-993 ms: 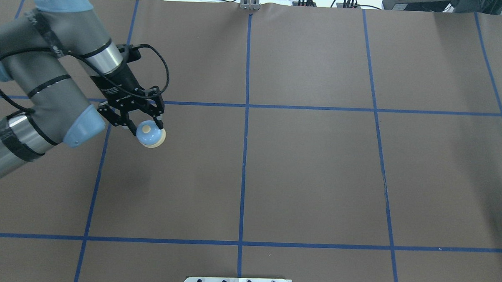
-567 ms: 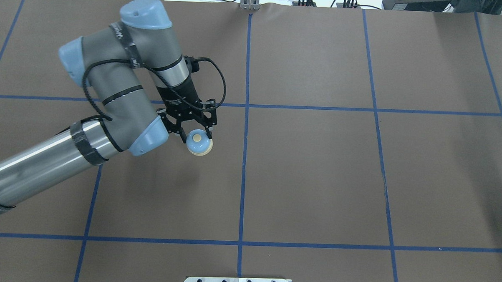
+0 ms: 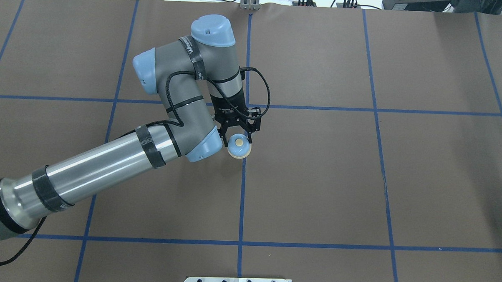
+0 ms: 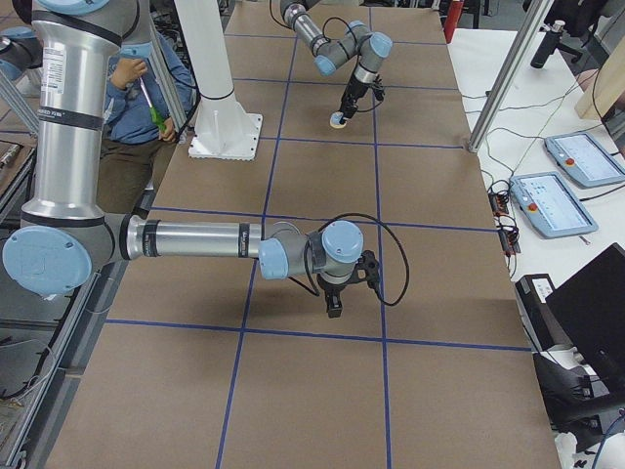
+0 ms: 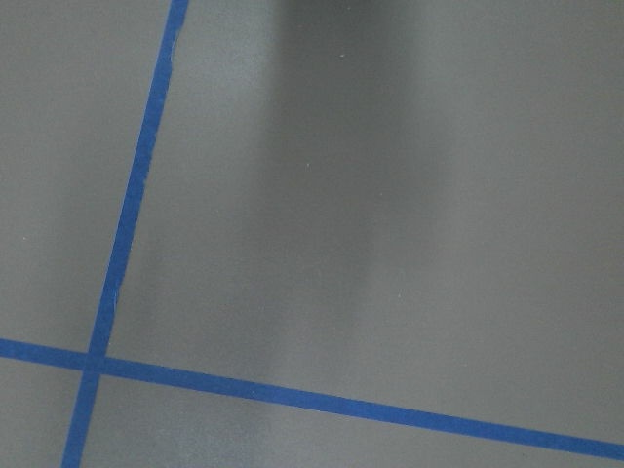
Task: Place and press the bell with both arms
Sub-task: 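Carry the blue bell with the left gripper toward the table center, then lower the bell onto the table and open the left gripper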
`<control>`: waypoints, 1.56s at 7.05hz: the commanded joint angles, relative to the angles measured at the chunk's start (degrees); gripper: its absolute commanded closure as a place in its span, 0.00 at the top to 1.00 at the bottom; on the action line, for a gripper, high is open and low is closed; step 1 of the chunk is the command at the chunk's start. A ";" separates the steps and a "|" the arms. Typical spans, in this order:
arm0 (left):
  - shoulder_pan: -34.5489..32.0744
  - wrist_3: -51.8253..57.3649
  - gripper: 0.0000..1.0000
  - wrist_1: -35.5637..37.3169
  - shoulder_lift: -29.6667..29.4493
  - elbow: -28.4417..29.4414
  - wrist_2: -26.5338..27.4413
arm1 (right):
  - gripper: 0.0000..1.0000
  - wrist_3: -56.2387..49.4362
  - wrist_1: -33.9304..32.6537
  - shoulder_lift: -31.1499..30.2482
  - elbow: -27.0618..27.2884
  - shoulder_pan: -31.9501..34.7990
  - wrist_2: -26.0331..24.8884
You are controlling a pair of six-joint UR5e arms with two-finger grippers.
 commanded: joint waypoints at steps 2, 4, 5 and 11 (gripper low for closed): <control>0.85 -2.55 0.44 -3.78 -1.08 3.38 1.10 | 1.00 0.09 -0.09 0.08 -0.16 -0.05 0.01; 1.46 -2.72 0.52 -4.48 -1.08 3.74 1.19 | 1.00 0.00 -0.18 -0.01 -0.16 -0.05 0.09; 1.81 -2.72 0.56 -4.75 -1.08 4.09 1.28 | 1.00 0.00 -0.18 0.08 -0.24 -0.05 0.09; 1.99 -2.81 0.84 -5.54 -1.08 3.83 1.89 | 1.00 0.09 -0.18 0.17 -0.16 -0.05 0.18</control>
